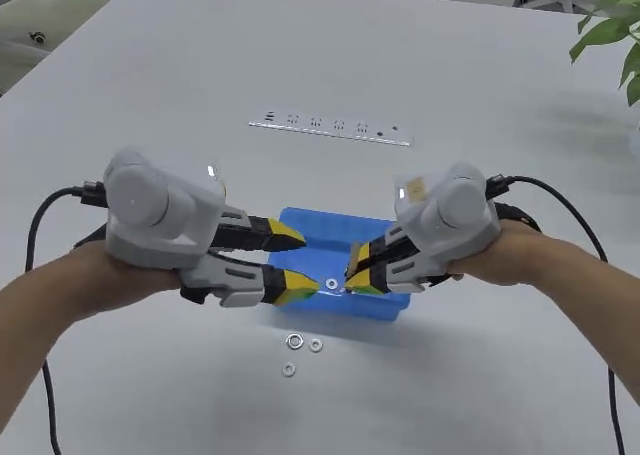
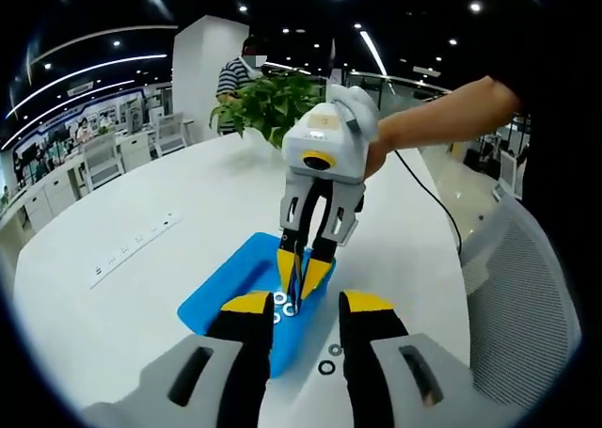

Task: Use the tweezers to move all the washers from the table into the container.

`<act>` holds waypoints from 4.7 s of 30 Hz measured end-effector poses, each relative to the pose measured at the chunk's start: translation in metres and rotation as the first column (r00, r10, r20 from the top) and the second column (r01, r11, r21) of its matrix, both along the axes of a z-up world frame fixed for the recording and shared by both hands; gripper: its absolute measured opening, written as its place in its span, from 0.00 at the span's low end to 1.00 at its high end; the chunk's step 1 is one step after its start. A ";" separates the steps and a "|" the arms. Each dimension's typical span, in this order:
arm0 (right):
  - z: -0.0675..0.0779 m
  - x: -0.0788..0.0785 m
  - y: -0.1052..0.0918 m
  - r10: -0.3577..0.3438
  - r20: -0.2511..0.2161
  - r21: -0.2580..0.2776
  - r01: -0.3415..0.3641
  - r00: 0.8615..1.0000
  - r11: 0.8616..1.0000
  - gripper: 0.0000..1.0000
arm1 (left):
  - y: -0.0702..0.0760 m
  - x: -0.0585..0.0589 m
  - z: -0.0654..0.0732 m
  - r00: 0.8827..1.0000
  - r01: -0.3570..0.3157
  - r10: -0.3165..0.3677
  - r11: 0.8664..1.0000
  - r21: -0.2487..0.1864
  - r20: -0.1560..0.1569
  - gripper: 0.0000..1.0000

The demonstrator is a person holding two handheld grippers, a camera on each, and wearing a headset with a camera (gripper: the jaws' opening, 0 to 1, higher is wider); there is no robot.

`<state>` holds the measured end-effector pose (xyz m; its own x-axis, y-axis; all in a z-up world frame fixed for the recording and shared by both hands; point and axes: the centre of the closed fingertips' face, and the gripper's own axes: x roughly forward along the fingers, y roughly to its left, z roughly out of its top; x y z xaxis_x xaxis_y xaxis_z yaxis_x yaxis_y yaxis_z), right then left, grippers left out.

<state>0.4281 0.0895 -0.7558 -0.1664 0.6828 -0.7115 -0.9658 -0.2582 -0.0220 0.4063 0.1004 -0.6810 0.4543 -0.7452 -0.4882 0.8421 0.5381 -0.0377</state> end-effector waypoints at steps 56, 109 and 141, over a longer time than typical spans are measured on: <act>0.024 0.002 -0.007 -0.061 0.033 0.027 0.061 0.998 0.998 0.20 | -0.029 0.031 0.010 0.992 0.062 -0.066 0.997 0.044 0.104 0.05; 0.055 -0.041 -0.070 -0.393 -0.034 0.165 0.393 0.919 0.905 0.79 | -0.022 -0.021 0.056 0.990 0.062 -0.067 0.997 0.044 0.121 0.05; 0.052 -0.057 -0.070 -0.393 -0.033 0.179 0.392 0.919 0.902 0.83 | -0.012 -0.067 0.011 0.992 0.117 -0.122 0.989 0.092 0.042 0.05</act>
<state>0.3714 0.0192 -0.7037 0.1436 0.8078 -0.5717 -0.9880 0.1500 -0.0363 0.3390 0.0882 -0.6703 0.3887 -0.7496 -0.5357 0.9002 0.4329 0.0472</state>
